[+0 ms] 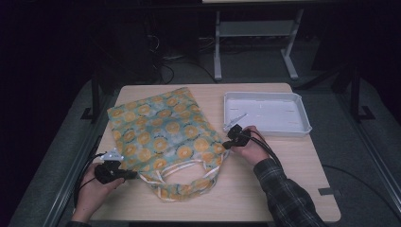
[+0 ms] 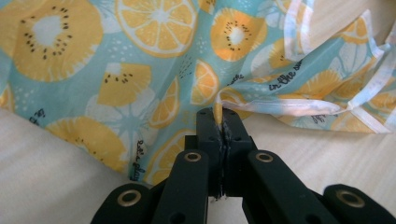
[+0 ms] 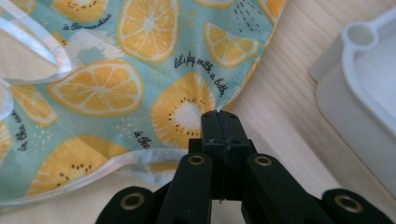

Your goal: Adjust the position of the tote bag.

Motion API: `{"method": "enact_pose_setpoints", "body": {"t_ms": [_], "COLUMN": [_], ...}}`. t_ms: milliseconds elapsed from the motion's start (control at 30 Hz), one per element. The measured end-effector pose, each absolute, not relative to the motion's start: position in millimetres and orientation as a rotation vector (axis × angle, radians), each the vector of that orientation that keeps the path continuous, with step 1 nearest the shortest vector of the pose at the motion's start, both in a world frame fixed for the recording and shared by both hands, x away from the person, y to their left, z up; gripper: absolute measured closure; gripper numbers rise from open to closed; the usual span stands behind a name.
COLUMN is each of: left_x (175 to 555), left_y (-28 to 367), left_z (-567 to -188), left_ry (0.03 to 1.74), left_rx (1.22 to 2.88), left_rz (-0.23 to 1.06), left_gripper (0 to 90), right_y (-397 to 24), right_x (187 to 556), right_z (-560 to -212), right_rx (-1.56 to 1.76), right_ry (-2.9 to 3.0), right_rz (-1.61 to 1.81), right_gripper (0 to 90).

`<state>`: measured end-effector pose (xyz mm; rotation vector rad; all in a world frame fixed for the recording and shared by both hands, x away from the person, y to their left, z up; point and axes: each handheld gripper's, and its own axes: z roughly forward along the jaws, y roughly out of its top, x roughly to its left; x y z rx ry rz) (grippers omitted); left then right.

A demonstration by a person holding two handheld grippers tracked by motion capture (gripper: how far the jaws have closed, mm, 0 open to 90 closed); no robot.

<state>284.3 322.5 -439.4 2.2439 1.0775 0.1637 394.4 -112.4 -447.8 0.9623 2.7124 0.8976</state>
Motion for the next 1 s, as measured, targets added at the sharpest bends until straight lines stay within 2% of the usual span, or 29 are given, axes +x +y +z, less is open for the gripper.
{"method": "enact_pose_setpoints", "body": {"t_ms": [567,1000], "left_x": [291.2,277.4], "left_y": [324.4,335.0], "left_z": [-439.3,-438.2], "left_ry": [1.062,1.076], "left_rx": [2.208,2.177], "left_rz": [0.170,0.155], "left_gripper": [88.5,88.3], "right_y": [-133.4,-131.9], "right_x": [351.2,312.1], "right_z": [-442.9,-446.2], "right_rx": [0.947,0.871], "right_ry": [2.765,2.837], "right_rz": [0.924,0.944], "right_gripper": [90.0,90.0]}}
